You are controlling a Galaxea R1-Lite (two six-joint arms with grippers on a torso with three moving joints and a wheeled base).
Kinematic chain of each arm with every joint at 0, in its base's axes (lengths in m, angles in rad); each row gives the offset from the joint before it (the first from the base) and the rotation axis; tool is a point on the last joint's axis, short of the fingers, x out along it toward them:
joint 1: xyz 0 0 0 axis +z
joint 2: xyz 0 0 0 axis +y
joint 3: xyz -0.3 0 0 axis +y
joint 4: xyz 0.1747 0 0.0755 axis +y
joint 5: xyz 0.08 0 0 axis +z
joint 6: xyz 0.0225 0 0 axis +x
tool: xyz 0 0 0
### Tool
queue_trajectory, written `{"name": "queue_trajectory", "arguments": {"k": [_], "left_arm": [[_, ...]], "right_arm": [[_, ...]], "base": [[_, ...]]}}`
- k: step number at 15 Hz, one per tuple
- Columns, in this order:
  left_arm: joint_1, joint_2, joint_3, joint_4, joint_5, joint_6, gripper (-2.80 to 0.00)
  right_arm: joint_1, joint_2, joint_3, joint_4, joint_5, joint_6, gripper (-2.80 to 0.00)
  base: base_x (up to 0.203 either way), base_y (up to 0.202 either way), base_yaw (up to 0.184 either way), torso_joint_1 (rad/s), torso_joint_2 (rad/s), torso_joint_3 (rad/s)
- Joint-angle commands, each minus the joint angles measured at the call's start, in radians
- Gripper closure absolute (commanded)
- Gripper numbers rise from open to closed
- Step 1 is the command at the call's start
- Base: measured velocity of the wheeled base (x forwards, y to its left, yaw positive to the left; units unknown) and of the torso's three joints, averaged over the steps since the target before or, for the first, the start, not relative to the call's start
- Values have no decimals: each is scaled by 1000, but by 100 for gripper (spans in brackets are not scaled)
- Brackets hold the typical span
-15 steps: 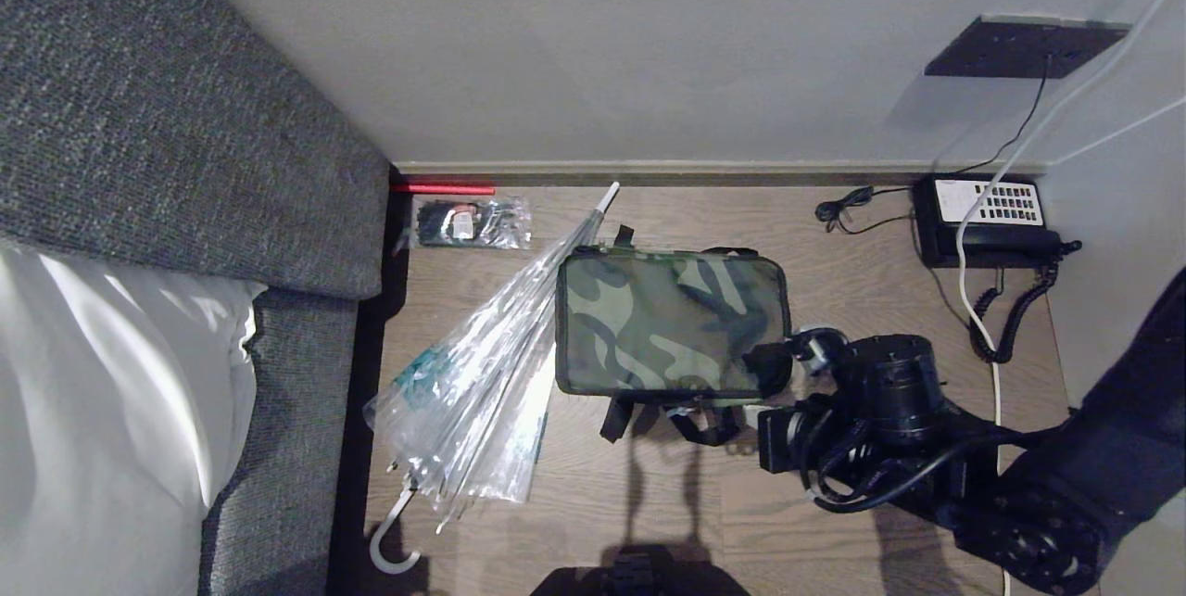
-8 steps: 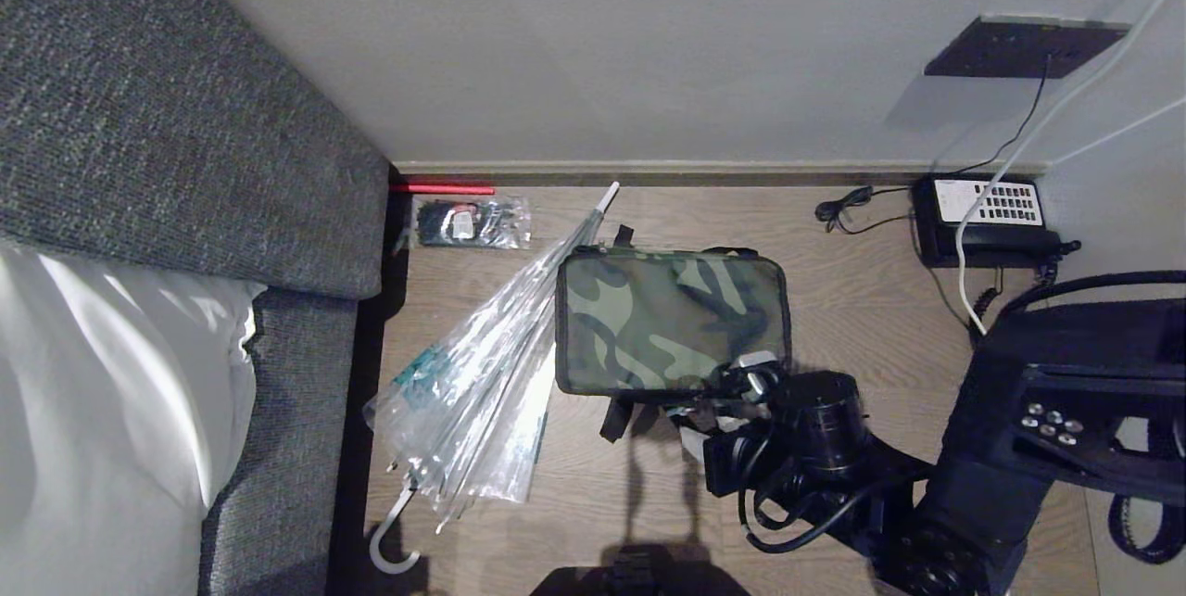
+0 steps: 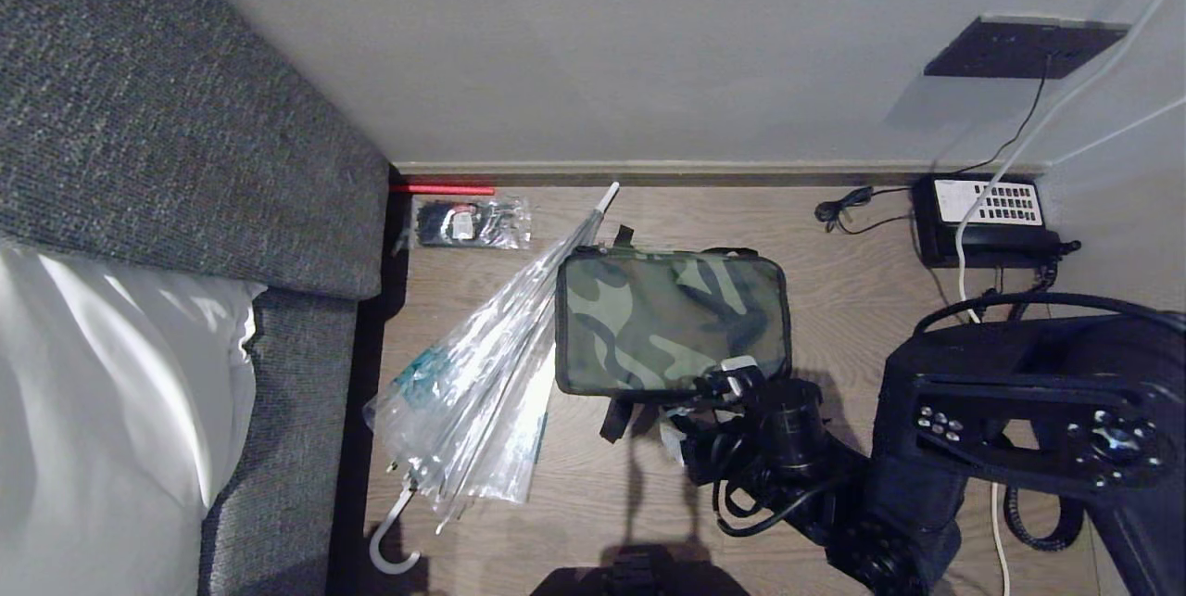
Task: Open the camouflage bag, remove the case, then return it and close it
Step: Open the top of the storage box
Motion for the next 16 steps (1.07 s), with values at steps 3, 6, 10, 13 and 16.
{"name": "queue_trajectory", "arguments": {"k": [3,6,10,13,16], "left_arm": [[0,0,0,0,0,0,0],[0,0,0,1,0,0,0],[0,0,0,0,0,0,0],[0,0,0,0,0,0,0],[0,0,0,0,0,0,0]], "right_arm": [[-4,102,-81,-20,-1,1,-280],[-12,126,-99,-43,-2,8,-280],[-13,150,-104,-138,-4,2,-280],[-13,162,-104,-146,-6,1,0],[-12,175,-105,-209,-2,-47,0]], "base": [[0,0,0,0,0,0],[0,0,0,0,0,0],[0,0,0,0,0,0],[0,0,0,0,0,0],[0,0,0,0,0,0]]}}
